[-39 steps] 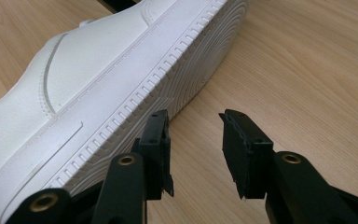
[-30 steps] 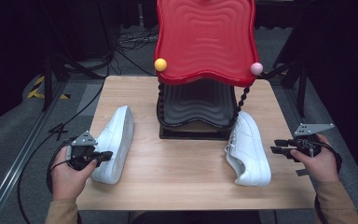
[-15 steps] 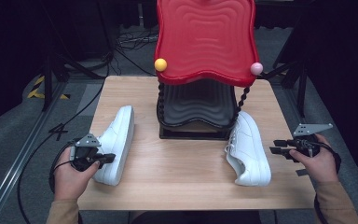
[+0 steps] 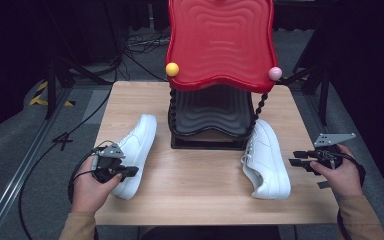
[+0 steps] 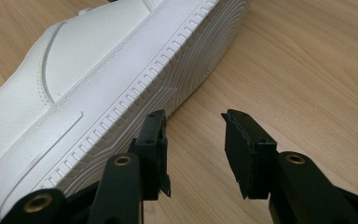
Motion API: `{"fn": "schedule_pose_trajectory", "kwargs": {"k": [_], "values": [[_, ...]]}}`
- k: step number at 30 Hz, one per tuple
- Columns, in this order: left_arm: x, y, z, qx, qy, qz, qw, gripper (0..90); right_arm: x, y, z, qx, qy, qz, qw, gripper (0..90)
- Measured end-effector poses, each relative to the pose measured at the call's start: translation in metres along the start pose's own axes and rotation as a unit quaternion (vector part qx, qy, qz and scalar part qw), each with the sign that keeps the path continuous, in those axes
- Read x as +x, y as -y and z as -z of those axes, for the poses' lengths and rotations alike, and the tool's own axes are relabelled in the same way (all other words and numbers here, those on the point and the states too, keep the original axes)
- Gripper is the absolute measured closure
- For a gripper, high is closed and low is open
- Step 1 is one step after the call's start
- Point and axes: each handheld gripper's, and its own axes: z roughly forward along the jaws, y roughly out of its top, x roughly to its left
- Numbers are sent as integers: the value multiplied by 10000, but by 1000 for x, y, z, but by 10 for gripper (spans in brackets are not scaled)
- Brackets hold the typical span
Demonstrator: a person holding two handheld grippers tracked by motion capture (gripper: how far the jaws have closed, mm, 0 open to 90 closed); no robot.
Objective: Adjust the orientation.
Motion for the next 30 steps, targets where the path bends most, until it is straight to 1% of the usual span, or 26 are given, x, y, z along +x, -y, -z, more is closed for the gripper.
{"fn": "schedule_pose_trajectory", "kwargs": {"k": [1,2,3,4,5,7,8,9,11,12,13,17,18,19,20,23,27,28,29,30], "values": [[-4,-4,0,-33,8,-47,10000,827,0,0,0,-4,-2,-1,10000,593],[-10,-9,3,-95,47,-141,9998,812,0,1,0,-12,1,-4,10000,593],[-13,-11,4,-157,122,-183,9996,803,0,1,1,-11,0,-8,10000,593],[-18,-16,7,-195,149,-302,9992,801,0,1,1,-7,-2,-11,10000,592],[-21,-18,9,-203,105,-337,9992,792,0,2,1,-3,-6,-12,10000,591],[-24,-19,11,-233,173,-379,9989,789,0,2,1,0,-9,-6,10000,590],[-24,-19,11,-233,173,-379,9989,783,0,2,1,0,-9,-6,10000,590],[-25,-19,11,-181,182,-409,9988,783,0,3,1,7,-6,-16,10000,590],[-25,-19,9,-139,143,-374,9991,766,0,3,1,12,-15,-23,10000,589],[-25,-18,9,-99,178,-367,9991,753,0,3,1,11,-18,-24,10000,588],[-25,-19,8,-42,193,-383,9991,744,0,3,1,7,-18,-23,10000,588],[-29,-21,1,302,289,-410,9983,656,-1,3,0,15,-24,-36,10000,586],[-30,-21,-1,411,363,-362,9978,624,-1,3,0,22,-28,-42,10000,585],[-30,-21,-3,560,394,-360,9970,596,-1,3,0,23,-32,-45,10000,584],[-30,-21,-5,692,397,-351,9962,588,-1,3,-1,21,-37,-40,10000,583],[-30,-21,-12,934,372,-296,9945,566,-1,3,-2,28,-57,-43,10000,580],[-31,-21,-23,1176,426,-266,9918,563,-1,4,-3,38,-63,-48,10000,578],[-31,-21,-26,1279,406,-267,9906,563,-1,4,-3,41,-62,-56,10000,577],[-31,-21,-29,1318,384,-269,9902,562,-1,4,-2,35,-62,-48,10000,577],[-31,-22,-32,1398,362,-234,9892,561,-1,4,-2,33,-61,-56,10000,576]]}}
